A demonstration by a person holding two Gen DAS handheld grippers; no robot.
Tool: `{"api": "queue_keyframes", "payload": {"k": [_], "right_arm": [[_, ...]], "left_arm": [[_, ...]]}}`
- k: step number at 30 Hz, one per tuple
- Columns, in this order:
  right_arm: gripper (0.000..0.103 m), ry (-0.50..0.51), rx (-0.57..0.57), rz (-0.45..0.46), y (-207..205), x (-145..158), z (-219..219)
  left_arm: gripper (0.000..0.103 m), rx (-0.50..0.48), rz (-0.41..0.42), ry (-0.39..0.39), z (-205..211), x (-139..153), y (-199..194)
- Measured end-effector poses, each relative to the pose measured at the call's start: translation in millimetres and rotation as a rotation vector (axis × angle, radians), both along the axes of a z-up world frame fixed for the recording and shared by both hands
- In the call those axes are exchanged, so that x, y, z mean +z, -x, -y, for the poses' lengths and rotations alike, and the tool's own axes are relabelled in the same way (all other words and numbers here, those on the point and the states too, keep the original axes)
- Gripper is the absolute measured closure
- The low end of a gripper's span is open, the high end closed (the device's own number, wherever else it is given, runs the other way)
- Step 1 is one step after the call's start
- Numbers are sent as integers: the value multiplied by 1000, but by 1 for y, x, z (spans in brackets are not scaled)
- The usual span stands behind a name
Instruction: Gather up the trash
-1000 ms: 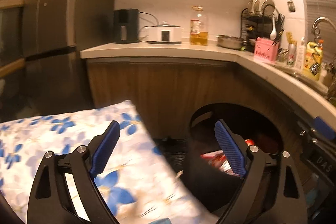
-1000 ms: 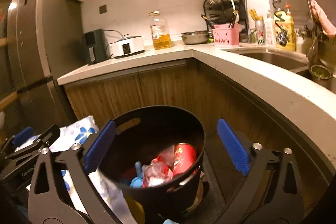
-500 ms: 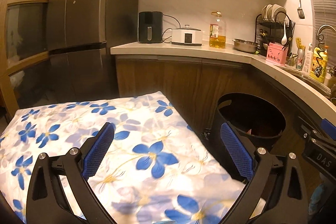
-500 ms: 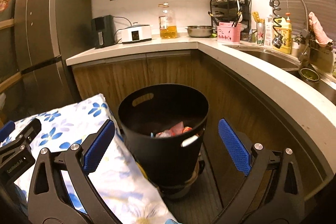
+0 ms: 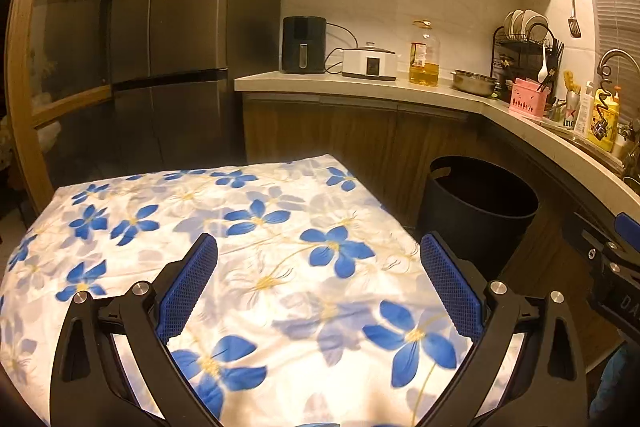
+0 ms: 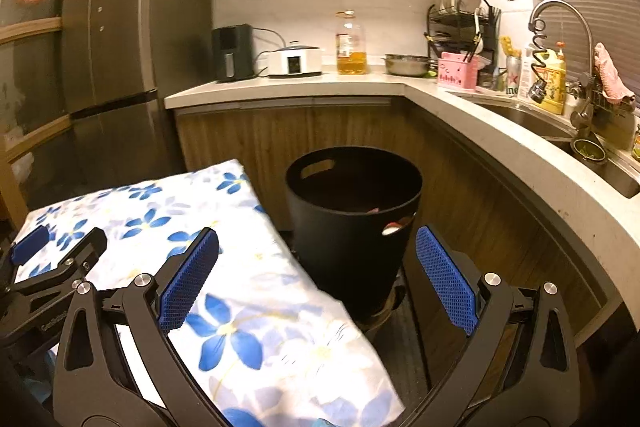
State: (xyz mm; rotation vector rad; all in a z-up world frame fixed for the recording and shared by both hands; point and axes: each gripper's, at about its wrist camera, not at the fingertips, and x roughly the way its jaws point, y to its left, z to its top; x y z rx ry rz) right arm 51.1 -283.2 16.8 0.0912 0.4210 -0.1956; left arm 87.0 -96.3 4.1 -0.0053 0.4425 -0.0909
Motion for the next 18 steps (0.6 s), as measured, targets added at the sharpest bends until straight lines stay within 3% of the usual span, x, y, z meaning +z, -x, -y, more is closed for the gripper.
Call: {"api": "queue_keyframes", "payload": {"k": [18], "right_arm": [[5,16,82,26,42,3,-34]], "left_arm": [[6,42,26,1,-28,3,46]]}}
